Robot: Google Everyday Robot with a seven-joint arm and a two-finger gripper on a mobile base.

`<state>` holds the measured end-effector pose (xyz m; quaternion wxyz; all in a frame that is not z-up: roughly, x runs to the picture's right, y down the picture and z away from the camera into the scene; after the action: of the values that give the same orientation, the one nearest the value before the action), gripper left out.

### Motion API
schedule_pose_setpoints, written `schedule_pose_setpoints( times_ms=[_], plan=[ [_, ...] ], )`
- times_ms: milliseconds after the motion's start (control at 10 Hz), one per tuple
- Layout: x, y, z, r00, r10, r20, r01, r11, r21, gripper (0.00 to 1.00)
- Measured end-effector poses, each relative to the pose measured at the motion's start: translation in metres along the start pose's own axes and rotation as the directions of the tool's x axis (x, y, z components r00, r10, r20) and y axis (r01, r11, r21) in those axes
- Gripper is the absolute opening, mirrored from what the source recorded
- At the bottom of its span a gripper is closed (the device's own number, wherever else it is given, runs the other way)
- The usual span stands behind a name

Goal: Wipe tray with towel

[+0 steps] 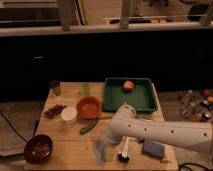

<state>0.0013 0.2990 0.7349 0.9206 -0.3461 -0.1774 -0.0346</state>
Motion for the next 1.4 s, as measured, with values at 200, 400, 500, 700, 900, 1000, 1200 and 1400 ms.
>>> schedule_pose_setpoints(
  times_ms=[200, 400, 500, 700, 900, 1000, 1200, 1400],
  plan=[
    [0.003, 0.003, 0.013, 0.999, 0.051, 0.017, -0.051, 0.999, 0.000, 0.80],
    [0.006, 0.004, 0.024, 0.997, 0.074, 0.026, -0.073, 0.997, -0.011, 0.80],
    [0.009, 0.005, 0.031, 0.996, 0.087, 0.032, -0.087, 0.996, -0.019, 0.80],
    [0.014, 0.006, 0.039, 0.994, 0.105, 0.036, -0.104, 0.994, -0.024, 0.67],
    [0.017, 0.008, 0.039, 0.992, 0.121, 0.043, -0.120, 0.993, -0.011, 0.47],
    [0.017, 0.010, 0.037, 0.991, 0.129, 0.046, -0.128, 0.992, -0.004, 0.37],
    [0.020, 0.011, 0.034, 0.990, 0.132, 0.048, -0.133, 0.991, 0.010, 0.16],
    [0.022, 0.012, 0.032, 0.990, 0.134, 0.051, -0.135, 0.991, 0.013, 0.02]
  ],
)
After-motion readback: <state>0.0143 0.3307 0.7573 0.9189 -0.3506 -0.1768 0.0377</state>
